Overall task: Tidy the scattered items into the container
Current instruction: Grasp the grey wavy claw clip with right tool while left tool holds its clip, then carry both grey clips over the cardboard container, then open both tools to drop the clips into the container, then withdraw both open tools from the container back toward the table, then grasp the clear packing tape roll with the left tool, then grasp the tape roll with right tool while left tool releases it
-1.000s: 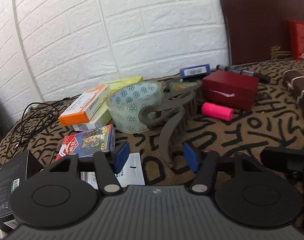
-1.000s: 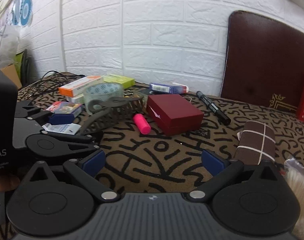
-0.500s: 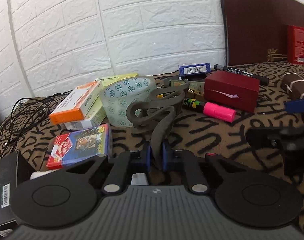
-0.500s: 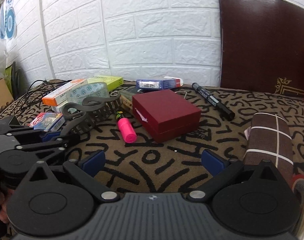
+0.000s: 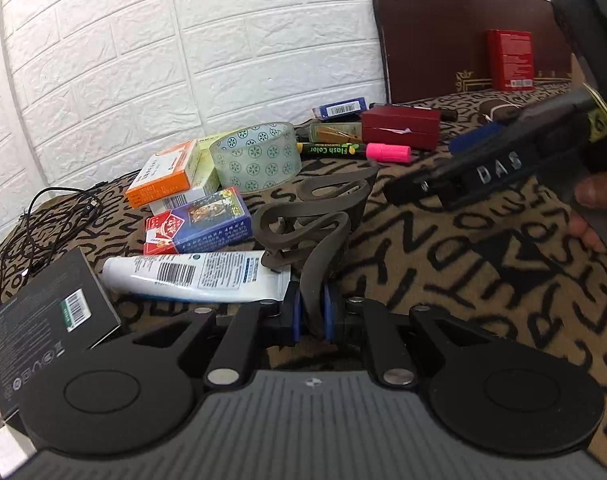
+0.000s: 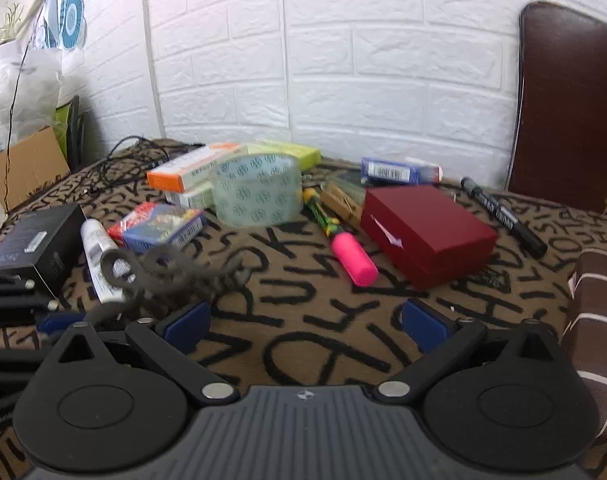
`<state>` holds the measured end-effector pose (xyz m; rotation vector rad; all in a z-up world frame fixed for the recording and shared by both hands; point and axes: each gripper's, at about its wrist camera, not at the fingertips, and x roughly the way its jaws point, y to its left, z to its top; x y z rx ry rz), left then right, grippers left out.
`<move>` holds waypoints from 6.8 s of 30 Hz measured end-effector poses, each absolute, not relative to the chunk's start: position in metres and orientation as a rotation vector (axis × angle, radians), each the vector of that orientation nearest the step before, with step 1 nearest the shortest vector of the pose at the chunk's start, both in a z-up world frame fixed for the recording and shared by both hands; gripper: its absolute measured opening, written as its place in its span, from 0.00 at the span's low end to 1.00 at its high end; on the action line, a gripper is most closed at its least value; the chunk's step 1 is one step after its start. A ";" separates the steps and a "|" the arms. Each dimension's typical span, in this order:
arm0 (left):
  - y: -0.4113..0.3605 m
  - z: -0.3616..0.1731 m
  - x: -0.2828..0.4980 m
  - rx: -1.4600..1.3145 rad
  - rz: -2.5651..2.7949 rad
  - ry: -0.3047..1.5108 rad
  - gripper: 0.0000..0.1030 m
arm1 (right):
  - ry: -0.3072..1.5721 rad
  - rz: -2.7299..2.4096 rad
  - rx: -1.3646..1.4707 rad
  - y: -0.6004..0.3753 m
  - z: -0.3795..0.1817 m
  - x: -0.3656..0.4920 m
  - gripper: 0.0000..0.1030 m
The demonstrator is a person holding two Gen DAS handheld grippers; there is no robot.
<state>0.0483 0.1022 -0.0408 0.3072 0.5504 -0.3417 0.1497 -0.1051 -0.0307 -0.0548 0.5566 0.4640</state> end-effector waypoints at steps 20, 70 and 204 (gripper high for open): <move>0.105 -0.037 0.065 0.315 -0.331 0.558 0.23 | 0.627 0.666 -0.119 -0.104 -0.033 0.146 1.00; -0.010 0.067 0.040 0.414 -0.616 0.274 0.35 | 0.439 0.582 -0.252 -0.197 0.070 0.056 0.37; 0.034 -0.010 0.153 0.336 -0.569 0.634 0.17 | 0.557 0.562 -0.081 -0.108 -0.009 0.187 1.00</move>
